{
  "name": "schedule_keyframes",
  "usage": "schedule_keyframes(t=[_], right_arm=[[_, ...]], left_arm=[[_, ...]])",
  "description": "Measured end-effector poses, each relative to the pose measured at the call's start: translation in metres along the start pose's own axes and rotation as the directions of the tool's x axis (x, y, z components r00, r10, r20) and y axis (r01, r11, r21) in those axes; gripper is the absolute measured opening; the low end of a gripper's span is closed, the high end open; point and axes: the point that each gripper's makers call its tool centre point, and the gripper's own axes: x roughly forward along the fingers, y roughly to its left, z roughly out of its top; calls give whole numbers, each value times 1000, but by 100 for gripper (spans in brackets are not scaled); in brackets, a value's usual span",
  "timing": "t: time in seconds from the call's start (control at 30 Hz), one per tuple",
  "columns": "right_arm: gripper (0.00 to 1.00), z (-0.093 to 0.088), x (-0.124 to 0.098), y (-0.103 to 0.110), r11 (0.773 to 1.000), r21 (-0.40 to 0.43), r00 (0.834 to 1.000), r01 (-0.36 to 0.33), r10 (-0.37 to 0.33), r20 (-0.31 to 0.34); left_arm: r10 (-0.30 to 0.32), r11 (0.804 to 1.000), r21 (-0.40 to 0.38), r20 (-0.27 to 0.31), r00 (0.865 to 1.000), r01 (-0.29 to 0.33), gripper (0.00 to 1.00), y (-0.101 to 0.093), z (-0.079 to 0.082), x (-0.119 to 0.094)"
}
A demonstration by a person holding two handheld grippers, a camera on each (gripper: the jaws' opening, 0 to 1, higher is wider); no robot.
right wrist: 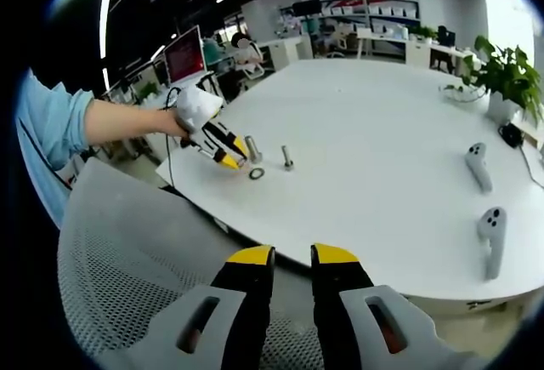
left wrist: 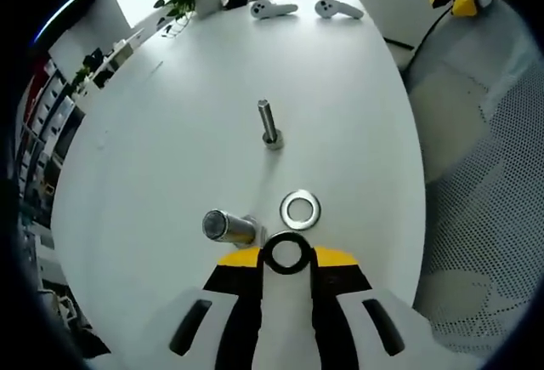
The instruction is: Place the washer onto the threaded stud by aligning its center hole with the stud, sliding it down to the base, and recovering from edge contact or off-axis alignment until the washer reaches the visible bottom stop.
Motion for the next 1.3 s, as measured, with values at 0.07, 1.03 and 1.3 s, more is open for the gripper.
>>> schedule_keyframes(t=[0.07,1.03,1.3], right_arm=[[20,0,0,0,1000,0,1000,-1,1,1],[20,2,0,0,1000,3,1000,-2,2,12],[20,3,1,-1,1000,4,1000,-1,0,15]], left_arm=[[-4,1000,-23,18,1000,5,19,3,3,-4],[57,995,82,-10,998,-56,19,40,32,-30],[43,996,78,-33,999,-40,19,43,29,-20]])
